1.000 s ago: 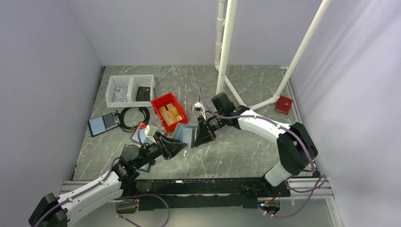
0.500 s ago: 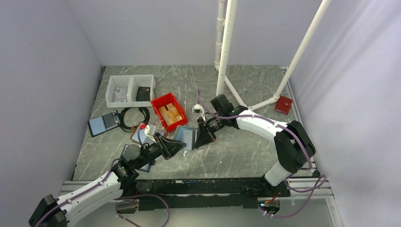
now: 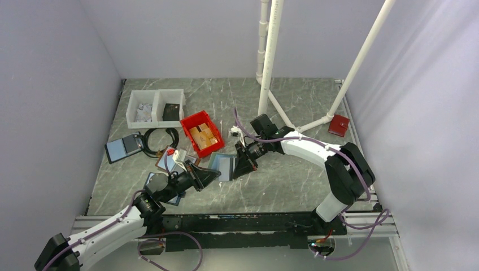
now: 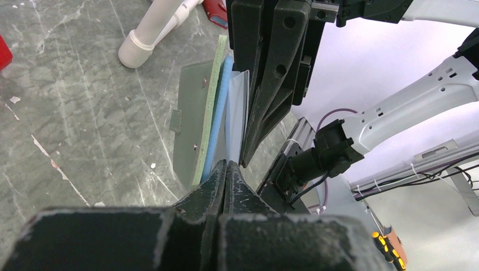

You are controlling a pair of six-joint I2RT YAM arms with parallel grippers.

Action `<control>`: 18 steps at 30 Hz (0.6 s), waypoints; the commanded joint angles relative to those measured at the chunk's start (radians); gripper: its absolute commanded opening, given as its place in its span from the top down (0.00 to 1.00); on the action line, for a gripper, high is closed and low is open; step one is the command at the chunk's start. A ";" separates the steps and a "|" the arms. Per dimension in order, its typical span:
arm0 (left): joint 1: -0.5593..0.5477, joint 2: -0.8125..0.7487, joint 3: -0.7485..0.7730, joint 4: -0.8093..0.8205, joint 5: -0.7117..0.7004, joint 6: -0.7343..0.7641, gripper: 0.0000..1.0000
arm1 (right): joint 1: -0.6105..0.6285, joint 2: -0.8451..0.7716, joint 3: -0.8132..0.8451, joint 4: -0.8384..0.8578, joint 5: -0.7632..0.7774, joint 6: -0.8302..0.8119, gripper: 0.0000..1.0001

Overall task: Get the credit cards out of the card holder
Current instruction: Remove the credit card from the card holder.

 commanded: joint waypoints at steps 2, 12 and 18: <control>-0.001 -0.015 -0.005 0.045 -0.008 -0.033 1.00 | -0.006 0.018 0.044 0.005 0.000 -0.039 1.00; 0.000 -0.033 -0.036 0.008 -0.031 -0.074 1.00 | -0.007 0.067 0.051 -0.022 0.017 -0.071 1.00; 0.003 -0.085 -0.041 -0.079 -0.057 -0.097 1.00 | -0.008 0.119 0.063 -0.053 0.032 -0.099 1.00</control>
